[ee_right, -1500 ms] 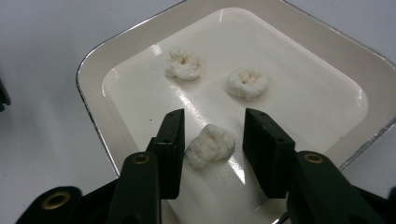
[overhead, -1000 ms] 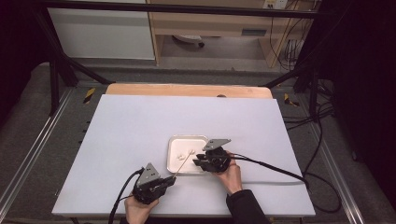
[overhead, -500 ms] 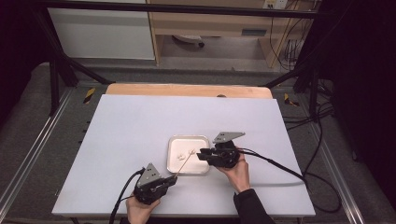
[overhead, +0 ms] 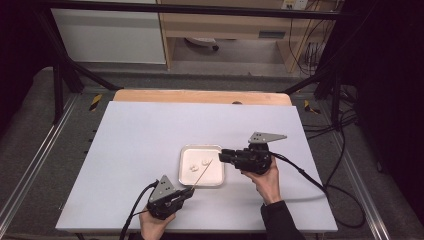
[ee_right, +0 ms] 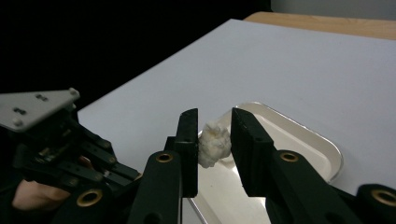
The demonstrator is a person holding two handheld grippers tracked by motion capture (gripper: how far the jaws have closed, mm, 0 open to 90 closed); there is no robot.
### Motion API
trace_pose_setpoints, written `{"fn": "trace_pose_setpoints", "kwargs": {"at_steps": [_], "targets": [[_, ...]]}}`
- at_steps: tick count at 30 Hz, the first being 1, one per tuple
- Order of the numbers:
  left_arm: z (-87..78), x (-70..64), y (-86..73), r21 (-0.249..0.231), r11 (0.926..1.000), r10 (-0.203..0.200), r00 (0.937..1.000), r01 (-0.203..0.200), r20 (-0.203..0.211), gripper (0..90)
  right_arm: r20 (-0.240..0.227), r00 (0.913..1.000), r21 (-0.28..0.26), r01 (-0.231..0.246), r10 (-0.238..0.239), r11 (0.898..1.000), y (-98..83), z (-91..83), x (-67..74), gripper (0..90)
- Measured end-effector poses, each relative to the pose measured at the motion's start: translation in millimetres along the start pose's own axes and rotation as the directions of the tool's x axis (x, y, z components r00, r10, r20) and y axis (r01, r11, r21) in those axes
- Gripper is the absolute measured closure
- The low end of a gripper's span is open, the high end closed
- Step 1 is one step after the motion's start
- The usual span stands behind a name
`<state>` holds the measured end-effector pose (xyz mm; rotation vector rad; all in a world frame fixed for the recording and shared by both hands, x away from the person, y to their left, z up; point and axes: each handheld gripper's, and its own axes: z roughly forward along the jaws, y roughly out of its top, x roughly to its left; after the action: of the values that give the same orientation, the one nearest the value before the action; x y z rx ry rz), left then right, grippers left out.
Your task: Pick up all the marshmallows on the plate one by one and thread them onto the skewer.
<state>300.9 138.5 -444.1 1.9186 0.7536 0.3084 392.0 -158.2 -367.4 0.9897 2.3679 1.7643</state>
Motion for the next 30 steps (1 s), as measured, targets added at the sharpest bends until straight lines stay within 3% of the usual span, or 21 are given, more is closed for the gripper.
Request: {"fn": "trace_pose_setpoints", "kwargs": {"at_steps": [5, 11, 30], "targets": [[3.3, -3.1, 0.7, -0.018, 0.9998, 0.012, 0.9999, -0.012, 0.01, 87.9, -0.063, 0.9974, -0.046, -0.037, 0.034, 0.998, 5.6, -5.6, 0.4, 73.1], [5.6, -6.6, 0.8, -0.031, 0.9993, 0.021, 0.9997, -0.021, 0.015, 87.9, -0.106, 0.9924, -0.053, -0.069, 0.063, 0.996, 5.1, -3.3, 1.3, 72.7], [3.0, -9.1, 0.8, -0.071, 0.9971, 0.026, 0.9996, -0.026, 0.005, 88.1, -0.156, 0.9816, -0.04, -0.118, 0.11, 0.992, -1.2, 4.8, 1.0, 75.9]]}}
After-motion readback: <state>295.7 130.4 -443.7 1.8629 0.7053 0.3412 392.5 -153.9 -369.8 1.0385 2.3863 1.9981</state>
